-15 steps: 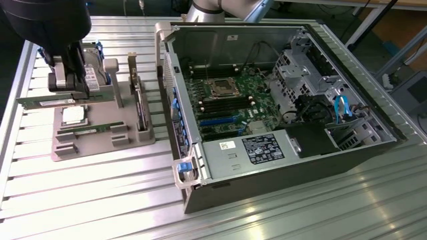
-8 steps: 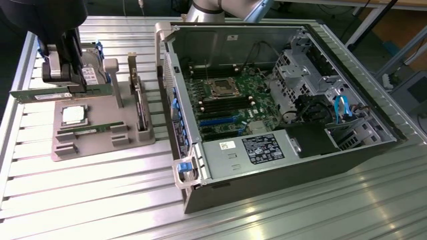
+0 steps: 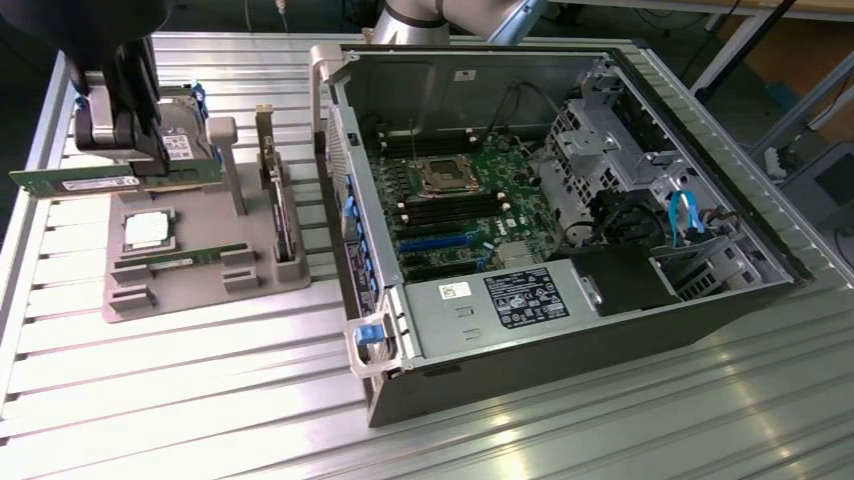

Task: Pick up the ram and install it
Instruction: 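Pick up the ram and move it above insertion slot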

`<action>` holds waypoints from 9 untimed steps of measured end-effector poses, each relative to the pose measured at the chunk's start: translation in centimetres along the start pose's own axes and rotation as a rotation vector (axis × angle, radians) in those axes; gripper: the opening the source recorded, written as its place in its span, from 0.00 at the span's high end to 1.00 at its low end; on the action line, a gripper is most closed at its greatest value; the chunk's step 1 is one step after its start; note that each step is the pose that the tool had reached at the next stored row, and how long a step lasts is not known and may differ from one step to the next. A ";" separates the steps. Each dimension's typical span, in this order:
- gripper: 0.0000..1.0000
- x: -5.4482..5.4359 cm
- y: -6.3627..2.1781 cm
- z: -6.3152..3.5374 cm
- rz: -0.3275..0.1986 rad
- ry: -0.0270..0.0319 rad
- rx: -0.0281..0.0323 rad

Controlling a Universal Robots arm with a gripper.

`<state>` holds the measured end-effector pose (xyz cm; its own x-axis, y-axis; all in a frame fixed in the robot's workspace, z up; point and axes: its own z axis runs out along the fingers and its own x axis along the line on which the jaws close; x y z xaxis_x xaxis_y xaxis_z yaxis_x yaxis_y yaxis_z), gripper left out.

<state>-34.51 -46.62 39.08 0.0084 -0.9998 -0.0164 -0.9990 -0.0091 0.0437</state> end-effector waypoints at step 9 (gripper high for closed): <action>0.88 0.0 -0.03 -0.04 0.000 0.0001 -0.0002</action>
<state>-34.48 -46.61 39.12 0.0083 -0.9998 -0.0163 -0.9990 -0.0090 0.0438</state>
